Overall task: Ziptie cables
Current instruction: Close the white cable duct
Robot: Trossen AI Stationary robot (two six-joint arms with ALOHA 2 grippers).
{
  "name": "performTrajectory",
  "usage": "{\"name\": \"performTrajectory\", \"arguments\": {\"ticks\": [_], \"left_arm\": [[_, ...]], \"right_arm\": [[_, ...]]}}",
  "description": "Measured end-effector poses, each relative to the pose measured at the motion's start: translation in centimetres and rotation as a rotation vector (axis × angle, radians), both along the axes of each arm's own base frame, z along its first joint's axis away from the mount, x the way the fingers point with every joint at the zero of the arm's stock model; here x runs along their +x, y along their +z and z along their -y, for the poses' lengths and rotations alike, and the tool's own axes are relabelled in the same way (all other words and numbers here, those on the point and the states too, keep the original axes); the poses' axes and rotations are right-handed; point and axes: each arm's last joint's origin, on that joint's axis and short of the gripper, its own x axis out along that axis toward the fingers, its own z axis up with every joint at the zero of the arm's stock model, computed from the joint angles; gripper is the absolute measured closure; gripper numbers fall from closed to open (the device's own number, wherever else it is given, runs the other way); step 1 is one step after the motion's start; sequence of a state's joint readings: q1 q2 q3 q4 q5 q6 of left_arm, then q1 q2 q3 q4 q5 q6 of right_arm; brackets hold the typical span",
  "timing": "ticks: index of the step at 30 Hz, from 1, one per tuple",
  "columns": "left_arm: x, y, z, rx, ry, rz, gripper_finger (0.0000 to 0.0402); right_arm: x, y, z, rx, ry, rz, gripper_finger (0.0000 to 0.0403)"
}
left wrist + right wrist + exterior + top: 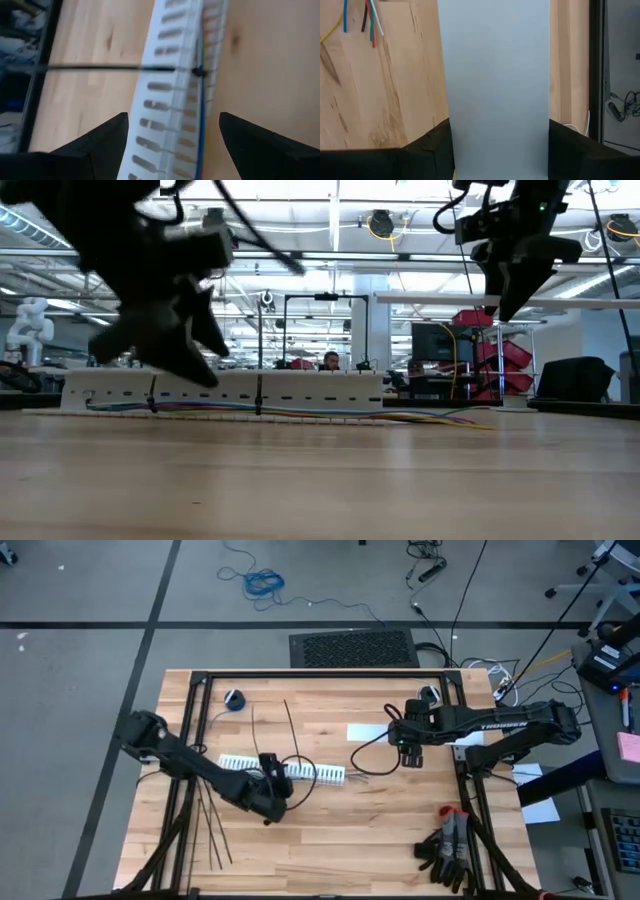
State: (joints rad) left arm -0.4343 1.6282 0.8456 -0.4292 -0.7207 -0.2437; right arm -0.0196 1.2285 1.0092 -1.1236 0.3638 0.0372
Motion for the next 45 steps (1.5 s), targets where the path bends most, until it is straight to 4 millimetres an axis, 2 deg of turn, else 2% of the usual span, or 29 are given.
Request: {"name": "performTrajectory", "arguments": {"ticks": [5, 10, 22, 28, 33, 38, 41, 45], "left_arm": [[0.3, -2.1, -0.2, 0.116, 0.042, -0.036, 0.0094], [0.5, -2.4, -0.7, 0.142, 0.046, -0.053, 0.0108], [1.5, -1.5, -0.9, 0.127, -0.005, -0.083, 0.0281], [2.3, -0.9, -1.0, 0.083, -0.063, -0.114, 0.0346], [2.7, -1.0, -2.5, -0.043, -0.059, -0.164, 0.0389], [2.6, 0.3, -5.2, -0.077, 0.026, -0.164, 0.0391], [2.2, 2.6, -6.7, -0.093, 0.043, -0.097, 0.0375], [1.3, 5.9, -9.0, -0.243, 0.042, 0.011, 0.0347]], "right_arm": [[0.2, 0.0, 0.0, -0.001, 0.004, 0.015, 0.0187], [0.2, 0.0, 0.0, -0.001, 0.005, 0.017, 0.0187], [0.2, 0.0, 0.0, -0.001, 0.006, 0.016, 0.0187], [0.2, 0.0, 0.0, 0.001, 0.009, 0.015, 0.0187], [0.2, 0.0, 0.0, 0.008, 0.013, 0.014, 0.0187], [0.2, 0.0, -0.1, 0.035, 0.018, 0.016, 0.0187], [0.3, -0.2, -0.2, 0.059, 0.027, 0.022, 0.0187], [0.9, -1.2, -0.2, 0.067, 0.027, -0.013, 0.0187]]}}
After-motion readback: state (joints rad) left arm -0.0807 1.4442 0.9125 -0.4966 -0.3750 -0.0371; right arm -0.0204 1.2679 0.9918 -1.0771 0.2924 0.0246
